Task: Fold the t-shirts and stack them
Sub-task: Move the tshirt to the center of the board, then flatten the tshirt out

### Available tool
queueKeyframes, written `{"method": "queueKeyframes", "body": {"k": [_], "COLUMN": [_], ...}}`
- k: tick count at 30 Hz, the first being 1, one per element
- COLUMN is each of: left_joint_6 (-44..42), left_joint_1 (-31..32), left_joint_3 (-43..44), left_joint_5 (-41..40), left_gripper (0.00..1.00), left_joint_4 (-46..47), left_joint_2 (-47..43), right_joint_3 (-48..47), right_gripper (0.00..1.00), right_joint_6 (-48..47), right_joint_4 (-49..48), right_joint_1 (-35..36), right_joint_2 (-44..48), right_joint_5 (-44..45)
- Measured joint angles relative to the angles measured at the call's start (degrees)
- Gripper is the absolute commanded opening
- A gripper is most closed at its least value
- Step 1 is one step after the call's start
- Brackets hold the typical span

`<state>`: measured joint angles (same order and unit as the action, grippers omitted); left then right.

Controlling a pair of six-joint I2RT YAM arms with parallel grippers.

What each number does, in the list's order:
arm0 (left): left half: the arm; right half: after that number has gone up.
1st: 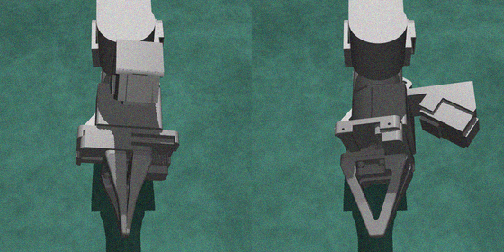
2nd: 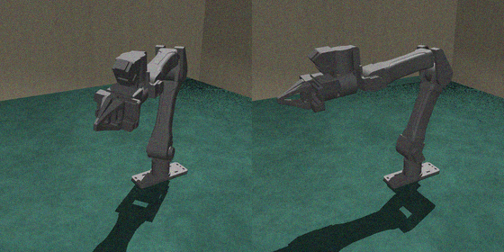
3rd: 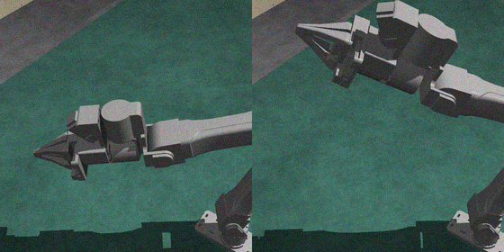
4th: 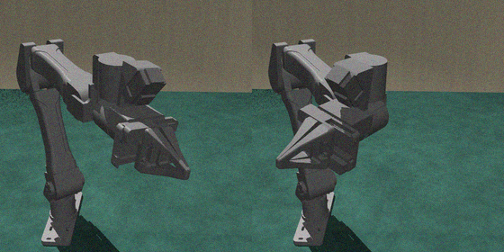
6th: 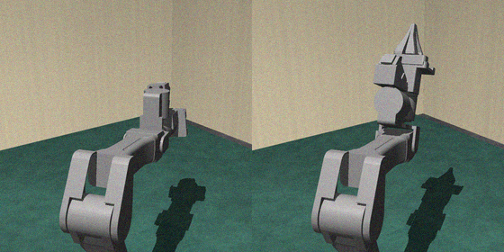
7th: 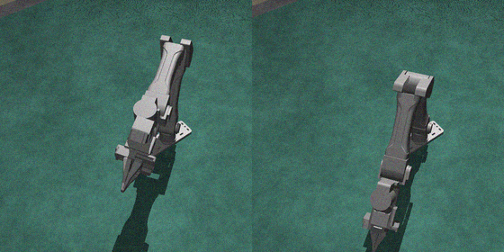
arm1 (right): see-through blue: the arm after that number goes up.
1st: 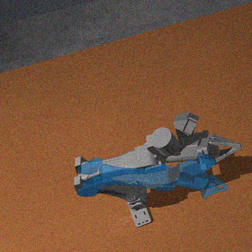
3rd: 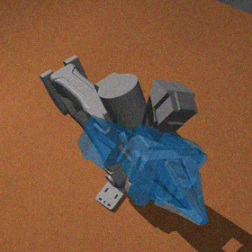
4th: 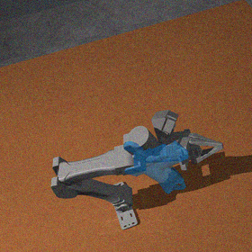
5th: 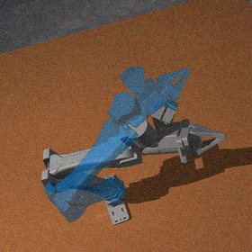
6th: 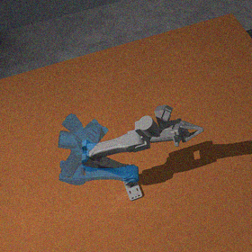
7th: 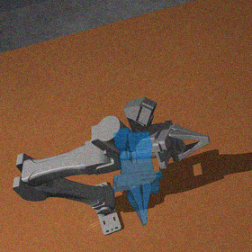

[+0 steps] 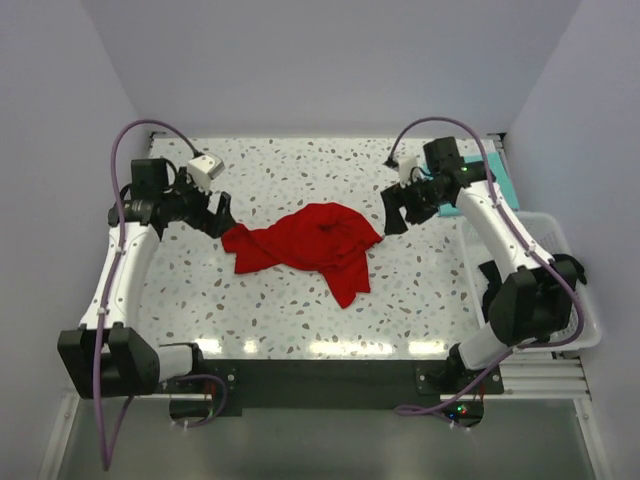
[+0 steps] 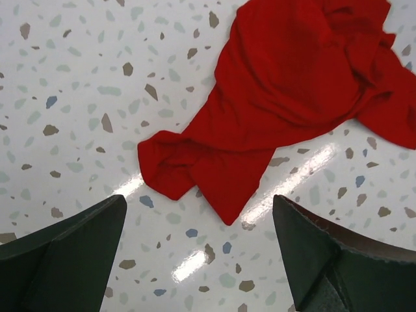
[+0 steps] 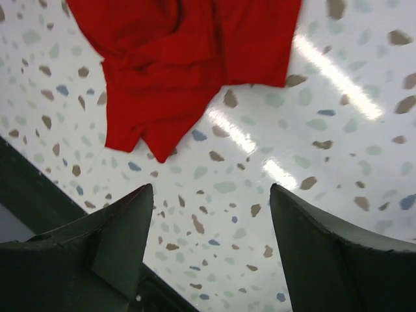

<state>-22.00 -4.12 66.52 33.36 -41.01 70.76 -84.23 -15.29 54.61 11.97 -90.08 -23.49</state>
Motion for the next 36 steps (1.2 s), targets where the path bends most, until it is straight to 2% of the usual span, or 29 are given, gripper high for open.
{"method": "queueKeyframes", "body": {"k": [8, 11, 14, 19, 26, 31, 36], "left_joint_6": [-6.3, -8.6, -10.7, -14.9, -18.5, -20.8, -23.0], "left_joint_1": [1.0, 4.9, 12.2, 22.9, 34.7, 40.2, 43.0], "left_joint_3": [-1.8, -3.8, -9.9, -16.3, -17.9, -20.3, -20.6], "left_joint_5": [-1.1, 0.1, 1.8, 3.8, 0.5, -3.3, -6.2], "left_gripper": [0.78, 0.71, 0.61, 0.58, 0.57, 0.52, 0.46], "left_joint_4": [-1.4, -0.2, 4.9, 12.9, 24.2, 30.5, 35.0], "left_joint_2": [9.6, 9.0, 4.8, -1.0, 5.1, 9.5, 13.9], "right_joint_3": [12.5, 15.0, 18.0, 22.0, 23.9, 24.5, 24.4], "right_gripper": [0.68, 0.63, 0.61, 0.57, 0.53, 0.50, 0.46], "right_joint_6": [-1.8, -1.5, -0.6, 1.9, 6.5, 8.7, 9.7], "right_joint_4": [0.0, -1.2, -3.8, -8.1, -14.8, -17.9, -19.4], "right_joint_1": [9.7, 10.0, 9.7, 9.7, 9.7, 9.7, 9.7], "right_joint_2": [0.0, -0.7, -1.5, -2.7, -6.1, -8.7, -10.9], "right_joint_5": [3.0, 3.0, 2.7, 0.2, -2.2, -3.0, -3.2]}}
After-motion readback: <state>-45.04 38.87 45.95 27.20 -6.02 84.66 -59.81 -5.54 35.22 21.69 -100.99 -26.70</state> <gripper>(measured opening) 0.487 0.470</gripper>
